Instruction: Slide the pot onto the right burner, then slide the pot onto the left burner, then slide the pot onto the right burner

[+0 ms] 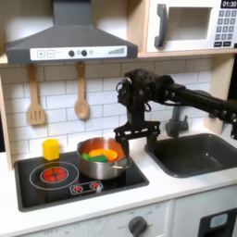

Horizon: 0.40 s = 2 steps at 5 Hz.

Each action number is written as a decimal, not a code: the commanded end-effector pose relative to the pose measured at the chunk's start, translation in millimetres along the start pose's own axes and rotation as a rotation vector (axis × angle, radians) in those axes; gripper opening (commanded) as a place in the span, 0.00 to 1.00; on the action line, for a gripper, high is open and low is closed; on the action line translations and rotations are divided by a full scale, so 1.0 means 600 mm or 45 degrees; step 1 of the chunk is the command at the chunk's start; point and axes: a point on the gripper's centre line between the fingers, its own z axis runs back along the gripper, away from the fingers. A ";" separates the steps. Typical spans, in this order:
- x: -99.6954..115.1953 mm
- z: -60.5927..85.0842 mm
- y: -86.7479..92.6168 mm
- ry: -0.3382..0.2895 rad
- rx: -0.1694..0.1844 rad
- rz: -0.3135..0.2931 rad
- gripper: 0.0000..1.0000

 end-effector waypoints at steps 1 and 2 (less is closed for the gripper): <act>-0.009 -0.003 0.016 0.048 -0.031 0.051 1.00; -0.016 0.005 0.013 0.032 -0.020 0.050 1.00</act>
